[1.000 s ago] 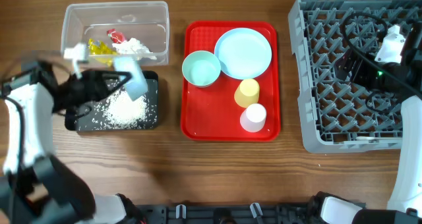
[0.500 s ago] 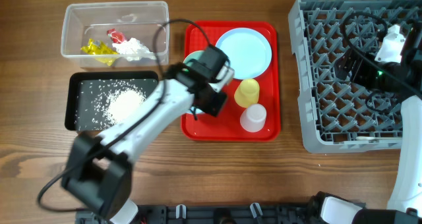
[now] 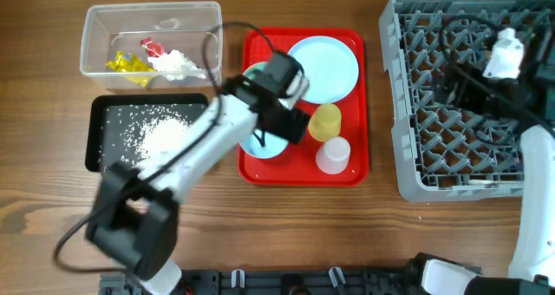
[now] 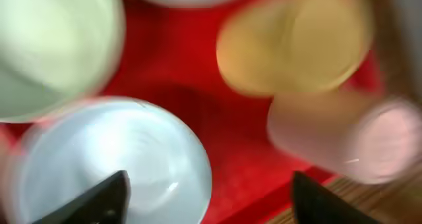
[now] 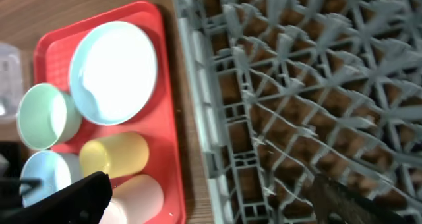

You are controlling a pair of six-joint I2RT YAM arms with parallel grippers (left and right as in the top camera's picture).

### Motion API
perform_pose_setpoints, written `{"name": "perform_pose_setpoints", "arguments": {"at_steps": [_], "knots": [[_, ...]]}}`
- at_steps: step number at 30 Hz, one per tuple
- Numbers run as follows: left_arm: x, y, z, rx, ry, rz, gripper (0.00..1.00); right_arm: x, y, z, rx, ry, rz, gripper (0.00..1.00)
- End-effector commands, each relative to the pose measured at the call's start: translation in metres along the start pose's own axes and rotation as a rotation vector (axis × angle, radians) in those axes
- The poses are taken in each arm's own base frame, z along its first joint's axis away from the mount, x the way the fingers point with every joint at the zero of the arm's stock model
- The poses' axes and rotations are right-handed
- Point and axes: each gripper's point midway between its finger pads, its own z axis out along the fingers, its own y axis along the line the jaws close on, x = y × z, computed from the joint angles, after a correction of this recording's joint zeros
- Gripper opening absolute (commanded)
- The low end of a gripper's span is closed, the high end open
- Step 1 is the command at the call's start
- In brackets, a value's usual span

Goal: Sort waste into correct bins and load items into the dishwasher rack
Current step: 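Return the empty blue bowl to the red tray with left gripper, then grasp the light-blue plate edge with the right gripper and lift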

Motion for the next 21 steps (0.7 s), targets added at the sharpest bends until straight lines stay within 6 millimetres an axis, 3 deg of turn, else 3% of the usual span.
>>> {"name": "perform_pose_setpoints", "arguments": {"at_steps": [1, 2, 4, 7, 8, 12, 18, 21], "knots": [[-0.061, 0.022, -0.126, 0.053, -0.359, -0.13, 1.0, -0.002, 0.053, 0.01, -0.097, 0.003, -0.089, 0.96], [-0.063, 0.036, -0.143, 0.04, -0.404, -0.156, 1.0, -0.003, 0.068, 0.015, -0.111, -0.003, -0.087, 0.94], [-0.061, 0.058, -0.155, 0.014, -0.429, -0.204, 1.0, -0.011, 0.085, 0.028, -0.083, -0.031, -0.058, 0.93], [-0.051, 0.09, -0.147, -0.02, -0.39, -0.282, 1.0, -0.009, 0.104, 0.07, -0.055, 0.007, -0.048, 0.91], [-0.047, 0.098, -0.139, -0.028, -0.369, -0.301, 1.0, -0.002, 0.108, 0.097, -0.051, 0.059, -0.04, 0.91], [-0.044, 0.107, -0.117, -0.033, -0.31, -0.325, 1.0, 0.026, 0.119, 0.173, -0.042, 0.189, -0.078, 0.8], [-0.045, 0.109, -0.113, -0.037, -0.304, -0.327, 1.0, 0.039, 0.118, 0.215, -0.033, 0.229, -0.083, 0.6], [-0.047, 0.109, -0.113, -0.037, -0.313, -0.325, 1.0, 0.049, 0.113, 0.233, -0.021, 0.261, -0.079, 0.56]]}}
